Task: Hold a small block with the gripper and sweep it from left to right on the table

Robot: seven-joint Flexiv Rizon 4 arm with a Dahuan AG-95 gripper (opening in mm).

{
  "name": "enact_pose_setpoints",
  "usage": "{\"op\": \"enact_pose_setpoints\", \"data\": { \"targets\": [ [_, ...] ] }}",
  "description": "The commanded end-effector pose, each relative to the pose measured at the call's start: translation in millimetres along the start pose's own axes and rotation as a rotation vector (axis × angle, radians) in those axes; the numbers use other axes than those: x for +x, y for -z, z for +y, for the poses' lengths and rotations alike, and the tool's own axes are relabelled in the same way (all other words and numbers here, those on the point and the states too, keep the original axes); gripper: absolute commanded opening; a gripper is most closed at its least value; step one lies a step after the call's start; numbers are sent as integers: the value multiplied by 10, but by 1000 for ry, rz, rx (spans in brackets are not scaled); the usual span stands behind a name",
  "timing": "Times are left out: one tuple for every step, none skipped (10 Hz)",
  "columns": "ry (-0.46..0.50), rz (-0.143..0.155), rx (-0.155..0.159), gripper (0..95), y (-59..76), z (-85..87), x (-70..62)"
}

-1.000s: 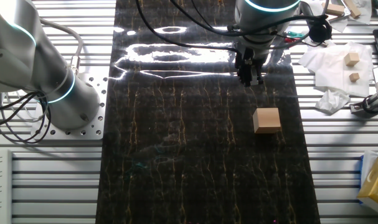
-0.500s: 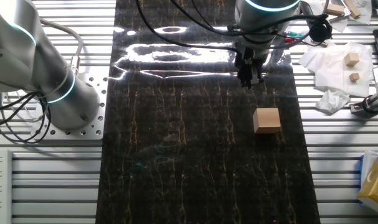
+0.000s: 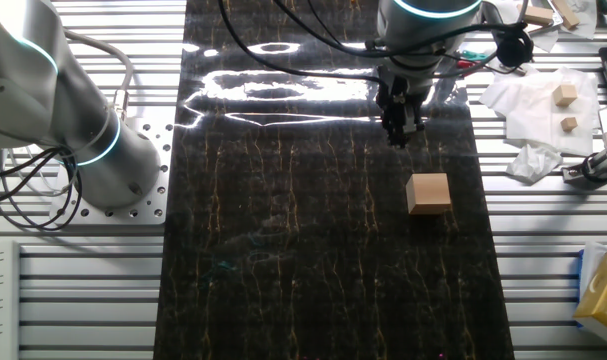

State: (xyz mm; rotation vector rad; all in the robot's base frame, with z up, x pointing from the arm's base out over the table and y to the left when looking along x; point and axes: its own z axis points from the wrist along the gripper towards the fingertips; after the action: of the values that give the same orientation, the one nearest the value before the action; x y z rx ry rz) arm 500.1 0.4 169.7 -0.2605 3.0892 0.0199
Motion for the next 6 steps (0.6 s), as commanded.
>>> {"op": "enact_pose_setpoints", "data": {
  "targets": [
    [2,1,2,380,0,-1,0],
    [8,0,1,380,0,-1,0],
    [11,0,0,380,0,-1,0],
    [12,0,0,380,0,-1,0],
    [14,0,0,570,0,0,0],
    [15,0,-3,570,0,0,0]
  ]
}}
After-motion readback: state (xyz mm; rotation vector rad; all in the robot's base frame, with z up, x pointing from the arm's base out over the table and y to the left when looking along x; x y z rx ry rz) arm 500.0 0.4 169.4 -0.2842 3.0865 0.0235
